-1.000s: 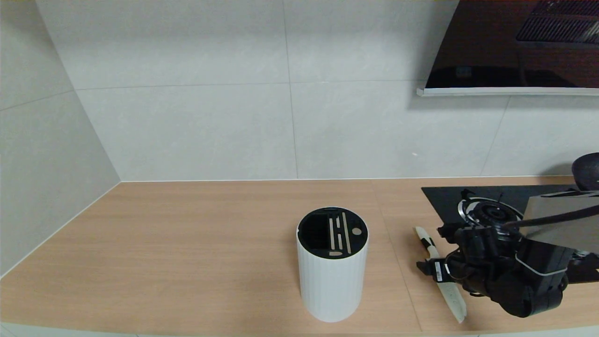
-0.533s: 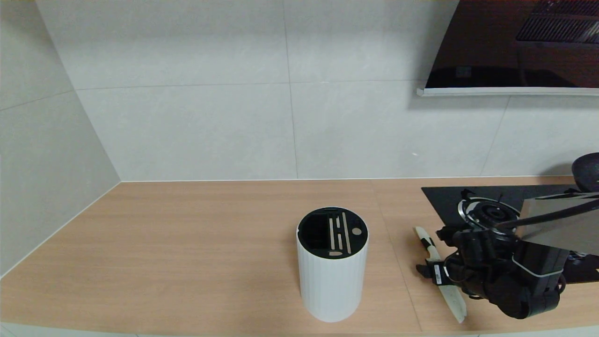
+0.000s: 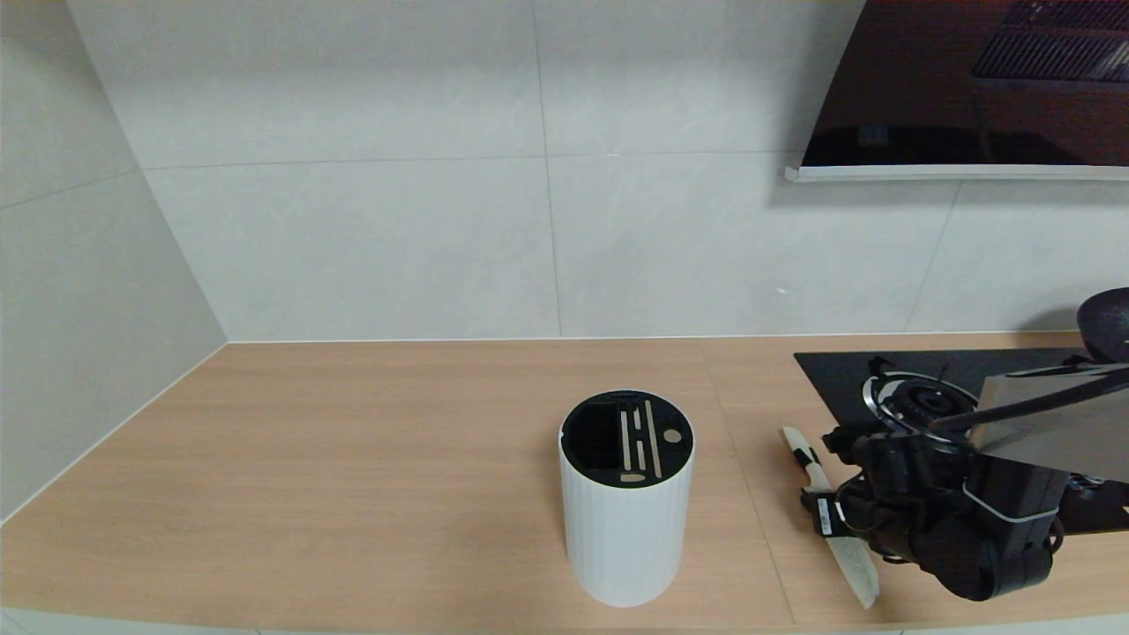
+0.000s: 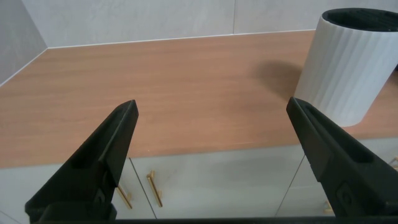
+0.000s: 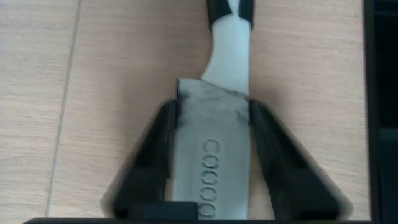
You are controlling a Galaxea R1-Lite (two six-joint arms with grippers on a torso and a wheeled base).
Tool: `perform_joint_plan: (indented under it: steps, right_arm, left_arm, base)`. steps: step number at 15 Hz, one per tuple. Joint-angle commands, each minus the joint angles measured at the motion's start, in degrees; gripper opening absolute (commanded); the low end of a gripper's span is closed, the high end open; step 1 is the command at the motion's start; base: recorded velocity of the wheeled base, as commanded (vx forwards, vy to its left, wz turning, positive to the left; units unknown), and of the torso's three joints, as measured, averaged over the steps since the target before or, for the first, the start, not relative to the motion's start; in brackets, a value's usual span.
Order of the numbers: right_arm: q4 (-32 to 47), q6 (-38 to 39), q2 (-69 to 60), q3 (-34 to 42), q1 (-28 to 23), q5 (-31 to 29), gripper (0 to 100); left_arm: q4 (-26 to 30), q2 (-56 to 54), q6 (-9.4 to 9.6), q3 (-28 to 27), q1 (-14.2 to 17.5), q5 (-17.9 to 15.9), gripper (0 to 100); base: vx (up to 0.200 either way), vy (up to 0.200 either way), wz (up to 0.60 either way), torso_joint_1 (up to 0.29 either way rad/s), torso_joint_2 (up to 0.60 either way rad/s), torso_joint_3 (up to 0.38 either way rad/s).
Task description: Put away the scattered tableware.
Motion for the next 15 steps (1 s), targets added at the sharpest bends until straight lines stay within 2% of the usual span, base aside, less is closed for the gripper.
perform_joint_plan:
  steps: [1, 7, 11, 13, 14, 15]
  right_arm:
    - [0.1, 0.1, 0.0, 0.0, 0.0, 0.0, 0]
    - [0.1, 0.0, -6.6, 2.2, 0.1, -0.3, 0]
    - [0.7, 0.0, -17.9, 4.5, 0.4, -0.3, 0]
    - [0.8, 0.0, -26.5, 6.7, 2.3, -0.3, 0]
    - [0.9, 0.0, -29.6, 7.3, 3.6, -0.3, 0]
    - [0.8, 0.0, -32.6, 8.4, 4.7, -0.2, 0]
  left_arm:
    - [0.0, 0.0, 0.02, 0.0, 0.0, 0.0, 100]
    - [0.0, 0.0, 0.02, 0.0, 0.0, 0.0, 100]
    - [0.0, 0.0, 0.02, 0.0, 0.0, 0.0, 100]
    - [0.0, 0.0, 0.11, 0.0, 0.0, 0.0, 100]
    - [0.0, 0.0, 0.46, 0.0, 0.0, -0.1, 100]
    - [0.0, 0.0, 1.86, 0.0, 0.0, -0.1, 100]
  base:
    - [0.000, 0.000, 0.00, 0.000, 0.00, 0.000]
    - [0.000, 0.000, 0.00, 0.000, 0.00, 0.000]
    - [0.000, 0.000, 0.00, 0.000, 0.00, 0.000]
    - [0.000, 0.000, 0.00, 0.000, 0.00, 0.000]
    - [0.000, 0.000, 0.00, 0.000, 0.00, 0.000]
    - [0.000, 0.000, 0.00, 0.000, 0.00, 0.000]
